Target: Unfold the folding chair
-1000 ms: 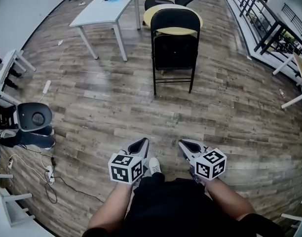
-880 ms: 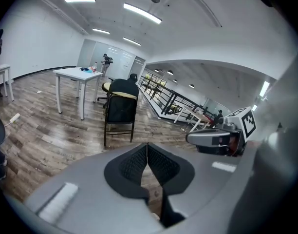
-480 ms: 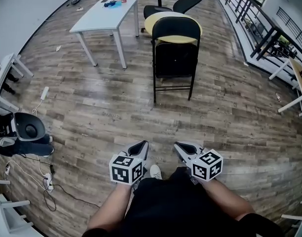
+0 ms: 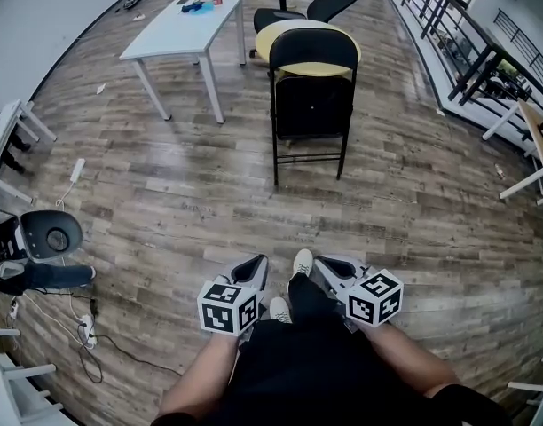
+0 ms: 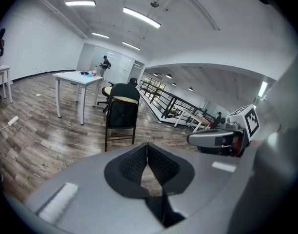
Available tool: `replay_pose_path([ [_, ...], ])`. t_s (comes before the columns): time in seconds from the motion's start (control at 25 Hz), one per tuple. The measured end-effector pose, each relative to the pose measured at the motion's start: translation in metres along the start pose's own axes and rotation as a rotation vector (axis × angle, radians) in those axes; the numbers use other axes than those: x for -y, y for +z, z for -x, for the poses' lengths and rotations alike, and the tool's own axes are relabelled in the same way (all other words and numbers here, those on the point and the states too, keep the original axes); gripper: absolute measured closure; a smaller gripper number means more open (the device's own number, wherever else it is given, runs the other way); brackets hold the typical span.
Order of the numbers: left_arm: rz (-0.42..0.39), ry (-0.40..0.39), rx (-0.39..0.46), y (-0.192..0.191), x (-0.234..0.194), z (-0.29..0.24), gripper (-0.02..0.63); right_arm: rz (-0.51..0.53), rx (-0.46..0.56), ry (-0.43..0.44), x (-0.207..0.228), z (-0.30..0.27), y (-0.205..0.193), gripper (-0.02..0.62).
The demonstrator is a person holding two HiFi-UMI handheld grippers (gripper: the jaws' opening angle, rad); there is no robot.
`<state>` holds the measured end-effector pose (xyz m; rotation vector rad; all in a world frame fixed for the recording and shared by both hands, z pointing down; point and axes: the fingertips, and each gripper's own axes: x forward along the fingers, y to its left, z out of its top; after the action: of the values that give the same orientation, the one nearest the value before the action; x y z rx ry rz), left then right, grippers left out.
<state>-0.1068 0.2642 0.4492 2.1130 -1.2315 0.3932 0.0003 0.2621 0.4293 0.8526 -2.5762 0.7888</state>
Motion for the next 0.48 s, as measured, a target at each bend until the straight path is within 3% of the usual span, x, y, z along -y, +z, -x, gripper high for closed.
replay_pose_path([
  [0.48,0.019,0.032,-0.047,0.008,-0.021,-0.03,0.595,-0.046,-0.027,0.035,0.029,-0.034,0.006,0.591],
])
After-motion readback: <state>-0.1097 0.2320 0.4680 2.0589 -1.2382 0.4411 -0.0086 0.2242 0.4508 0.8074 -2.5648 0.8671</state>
